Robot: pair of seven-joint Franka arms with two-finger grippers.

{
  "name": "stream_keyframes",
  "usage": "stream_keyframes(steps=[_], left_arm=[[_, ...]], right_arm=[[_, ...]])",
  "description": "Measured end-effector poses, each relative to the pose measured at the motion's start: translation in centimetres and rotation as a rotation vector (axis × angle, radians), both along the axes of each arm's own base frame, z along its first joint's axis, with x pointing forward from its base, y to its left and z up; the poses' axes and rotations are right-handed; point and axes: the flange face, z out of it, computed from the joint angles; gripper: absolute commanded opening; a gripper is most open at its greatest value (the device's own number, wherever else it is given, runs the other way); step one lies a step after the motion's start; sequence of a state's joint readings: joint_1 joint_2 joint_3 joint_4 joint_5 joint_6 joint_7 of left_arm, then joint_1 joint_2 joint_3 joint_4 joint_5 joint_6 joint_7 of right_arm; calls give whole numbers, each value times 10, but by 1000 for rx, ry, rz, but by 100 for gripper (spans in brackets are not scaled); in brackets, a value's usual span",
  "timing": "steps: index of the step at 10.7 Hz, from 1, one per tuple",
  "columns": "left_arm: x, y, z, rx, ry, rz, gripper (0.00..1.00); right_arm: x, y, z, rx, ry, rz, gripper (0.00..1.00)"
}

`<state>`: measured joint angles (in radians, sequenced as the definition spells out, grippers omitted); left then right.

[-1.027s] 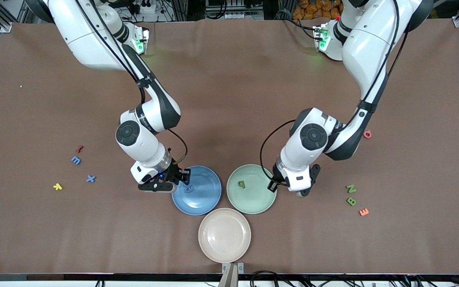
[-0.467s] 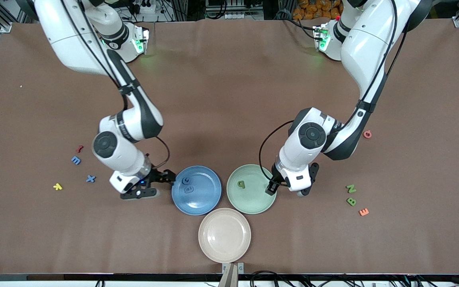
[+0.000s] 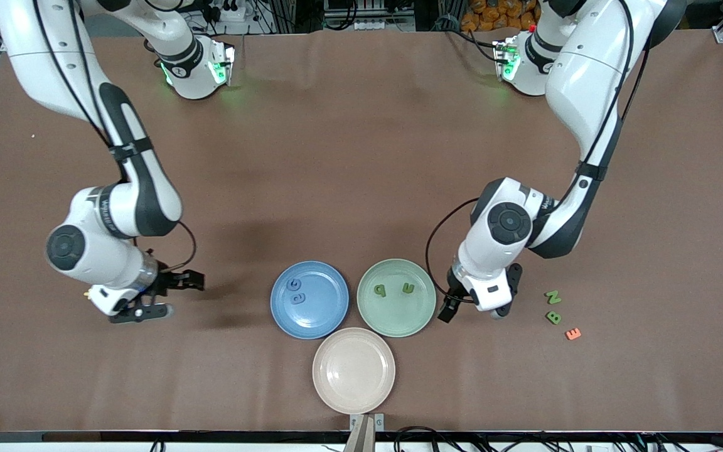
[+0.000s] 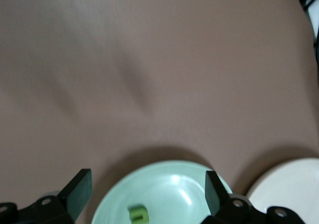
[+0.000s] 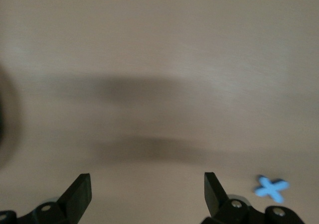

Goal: Sort letters by color into matching plates
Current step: 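Grasp the blue X with the right gripper while the left gripper grasps B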

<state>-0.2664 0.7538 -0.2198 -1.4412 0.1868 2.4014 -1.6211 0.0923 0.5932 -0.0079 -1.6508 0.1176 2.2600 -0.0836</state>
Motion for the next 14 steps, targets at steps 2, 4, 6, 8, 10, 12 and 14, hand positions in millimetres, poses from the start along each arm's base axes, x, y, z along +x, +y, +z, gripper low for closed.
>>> stream_keyframes(steps=[2, 4, 6, 8, 10, 12, 14], left_arm=[[9, 21, -3, 34, -8, -24, 100], [17, 49, -10, 84, 3, -61, 100], [29, 87, -13, 114, 12, -88, 100], [39, 129, -17, 138, 35, -118, 100], [44, 163, -24, 155, 59, -147, 100], [48, 189, -27, 169, 69, -194, 100], [50, 214, -35, 182, 84, -255, 100]], right_arm=[[-4, -45, -10, -15, 21, -62, 100], [-6, -82, -14, -17, 30, -117, 100], [-11, -113, -18, -17, 41, -169, 100], [-15, -131, -28, -20, 48, -205, 100], [-16, -136, -45, -25, 34, -220, 100], [-20, -138, -65, -32, 18, -229, 100], [-24, -139, -82, -37, 7, -233, 100]])
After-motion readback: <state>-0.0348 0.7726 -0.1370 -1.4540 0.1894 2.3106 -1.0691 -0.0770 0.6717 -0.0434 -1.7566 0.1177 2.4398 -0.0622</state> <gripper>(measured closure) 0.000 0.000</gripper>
